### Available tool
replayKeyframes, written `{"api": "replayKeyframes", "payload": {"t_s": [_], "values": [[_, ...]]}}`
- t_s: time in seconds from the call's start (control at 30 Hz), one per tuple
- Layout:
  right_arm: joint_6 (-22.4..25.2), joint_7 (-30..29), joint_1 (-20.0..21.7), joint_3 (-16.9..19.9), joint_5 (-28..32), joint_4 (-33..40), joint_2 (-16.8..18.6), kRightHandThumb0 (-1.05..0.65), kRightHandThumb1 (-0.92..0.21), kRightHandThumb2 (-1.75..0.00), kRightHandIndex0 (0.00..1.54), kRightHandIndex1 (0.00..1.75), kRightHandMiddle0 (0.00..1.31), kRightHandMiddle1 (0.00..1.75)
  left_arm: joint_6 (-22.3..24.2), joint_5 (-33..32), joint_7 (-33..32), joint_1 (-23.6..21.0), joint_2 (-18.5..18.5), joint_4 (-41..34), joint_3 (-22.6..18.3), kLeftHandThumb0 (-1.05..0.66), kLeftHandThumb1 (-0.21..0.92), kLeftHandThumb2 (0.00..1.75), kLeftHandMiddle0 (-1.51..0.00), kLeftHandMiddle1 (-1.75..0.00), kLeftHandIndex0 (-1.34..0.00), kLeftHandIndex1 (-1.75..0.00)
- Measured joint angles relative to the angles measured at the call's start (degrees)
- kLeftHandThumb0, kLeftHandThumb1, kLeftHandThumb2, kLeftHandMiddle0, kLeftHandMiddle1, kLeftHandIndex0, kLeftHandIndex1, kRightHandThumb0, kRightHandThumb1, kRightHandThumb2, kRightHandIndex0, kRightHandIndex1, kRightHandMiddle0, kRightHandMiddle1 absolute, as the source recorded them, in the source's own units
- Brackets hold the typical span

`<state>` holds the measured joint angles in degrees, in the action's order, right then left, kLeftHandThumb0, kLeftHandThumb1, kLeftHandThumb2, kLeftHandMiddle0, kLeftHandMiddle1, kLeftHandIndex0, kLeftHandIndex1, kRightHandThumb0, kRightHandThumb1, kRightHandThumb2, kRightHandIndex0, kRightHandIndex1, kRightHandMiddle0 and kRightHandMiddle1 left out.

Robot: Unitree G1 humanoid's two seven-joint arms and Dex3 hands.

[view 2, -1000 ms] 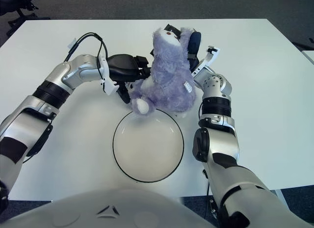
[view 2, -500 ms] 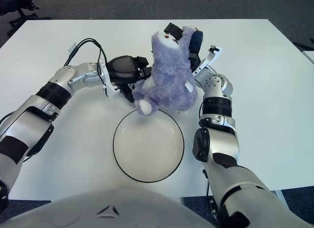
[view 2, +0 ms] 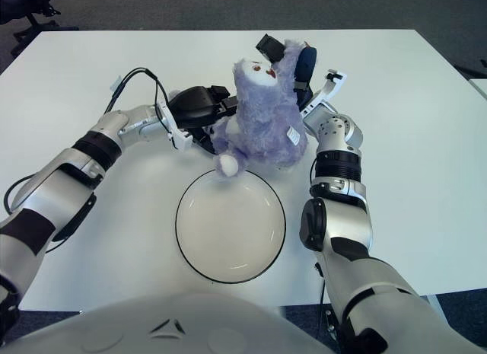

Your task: Put the doll into the plate.

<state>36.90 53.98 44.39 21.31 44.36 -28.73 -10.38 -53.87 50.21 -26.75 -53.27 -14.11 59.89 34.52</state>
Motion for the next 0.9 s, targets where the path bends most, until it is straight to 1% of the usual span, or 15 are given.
{"api": "replayKeyframes", "payload": {"t_s": [0.13, 0.33, 0.63, 0.9], "values": [[-0.09, -0.13, -0.01, 0.0, 0.0, 0.11, 0.0, -0.03, -0.52, -0.86, 1.08, 1.75, 0.89, 1.75, -1.25, -0.49, -1.54, -0.05, 0.45, 2.0, 0.4, -0.06, 0.9, 0.09, -0.89, -1.75, -0.63, -1.75], [-0.17, -0.15, -0.02, 0.0, 0.0, 0.11, 0.0, -0.03, -0.53, -0.85, 1.08, 1.75, 0.88, 1.75, -1.99, -1.27, -1.6, -0.43, 0.67, 3.34, 0.63, -0.04, 0.92, 0.08, -0.89, -1.75, -0.63, -1.75], [-0.27, -0.14, -0.03, 0.01, 0.0, 0.11, -0.01, -0.04, -0.53, -0.83, 1.07, 1.75, 0.88, 1.75, -2.15, -3.18, 0.18, -0.45, 0.75, 3.69, 0.53, 0.0, 0.92, 0.1, -0.88, -1.75, -0.63, -1.75], [-0.61, -0.24, -0.31, 0.22, 0.0, 0.3, -0.05, -0.04, -0.54, -0.82, 1.07, 1.75, 0.87, 1.75, -1.75, -3.72, 0.23, -0.45, 0.37, 3.64, 0.45, 0.02, 0.92, 0.11, -0.87, -1.75, -0.63, -1.75]]}}
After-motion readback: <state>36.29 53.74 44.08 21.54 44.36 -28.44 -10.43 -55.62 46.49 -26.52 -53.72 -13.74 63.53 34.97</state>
